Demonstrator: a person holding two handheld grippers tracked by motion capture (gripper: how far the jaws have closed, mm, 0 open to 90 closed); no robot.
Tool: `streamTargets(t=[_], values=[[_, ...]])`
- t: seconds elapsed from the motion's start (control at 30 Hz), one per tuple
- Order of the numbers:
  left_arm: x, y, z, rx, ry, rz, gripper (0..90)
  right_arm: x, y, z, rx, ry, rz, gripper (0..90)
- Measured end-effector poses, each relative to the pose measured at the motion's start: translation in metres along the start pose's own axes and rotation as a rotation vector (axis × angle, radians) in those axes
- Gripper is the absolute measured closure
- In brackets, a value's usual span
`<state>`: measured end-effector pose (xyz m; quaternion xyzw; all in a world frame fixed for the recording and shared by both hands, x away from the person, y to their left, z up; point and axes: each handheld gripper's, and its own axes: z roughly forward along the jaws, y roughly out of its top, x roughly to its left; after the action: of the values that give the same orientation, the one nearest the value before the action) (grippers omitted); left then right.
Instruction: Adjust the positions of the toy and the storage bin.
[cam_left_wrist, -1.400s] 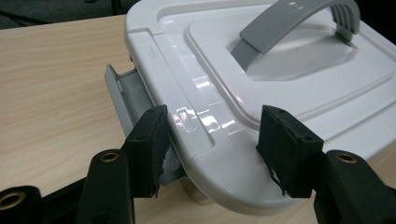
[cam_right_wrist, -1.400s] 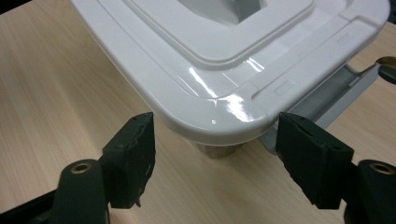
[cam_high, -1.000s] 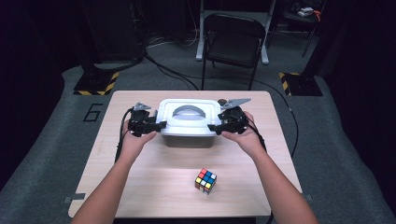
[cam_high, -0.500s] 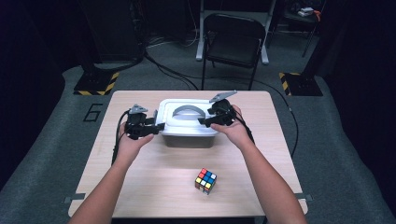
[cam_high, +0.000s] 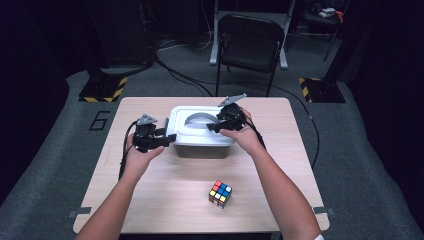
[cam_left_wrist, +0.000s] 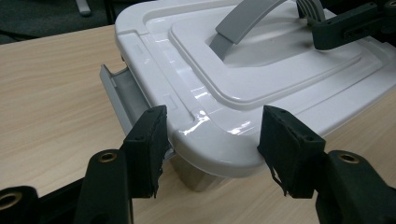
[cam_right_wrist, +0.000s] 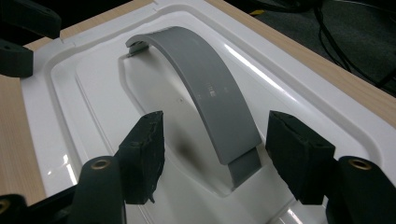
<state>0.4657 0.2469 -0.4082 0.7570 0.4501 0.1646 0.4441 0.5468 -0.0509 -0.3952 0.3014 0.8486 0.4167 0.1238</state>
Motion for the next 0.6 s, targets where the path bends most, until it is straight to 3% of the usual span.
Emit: streamTargets(t=[0.13,0.2,0.3,0.33,0.47,0.53,0.6], values=[[0.002,0.0,-0.001,0.001,0.013,0.009,42.1,0.0,0.002,0.004,-0.006,0.031,0.003,36.7],[0.003,-0.001,-0.001,-0.002,0.016,0.009,42.1,0.003,0.002,0.005,0.001,0.02,-0.001,37.4],[0.004,-0.001,-0.002,0.0,0.029,0.013,42.1,0.002,0.003,0.003,0.005,0.017,0.013,45.9],[0.003,-0.002,0.0,-0.013,0.034,-0.005,42.1,0.002,0.003,0.002,0.004,0.019,0.017,47.8],[0.005,-0.002,0.003,0.001,0.041,0.006,42.6,0.002,0.002,-0.004,0.028,0.055,0.034,54.8],[0.006,-0.002,0.005,0.003,0.037,0.002,42.9,0.004,0.002,-0.005,0.04,0.046,0.003,58.7],[0.006,-0.002,0.006,0.004,0.034,0.0,43.1,0.006,0.003,-0.006,0.05,0.035,0.001,60.7]])
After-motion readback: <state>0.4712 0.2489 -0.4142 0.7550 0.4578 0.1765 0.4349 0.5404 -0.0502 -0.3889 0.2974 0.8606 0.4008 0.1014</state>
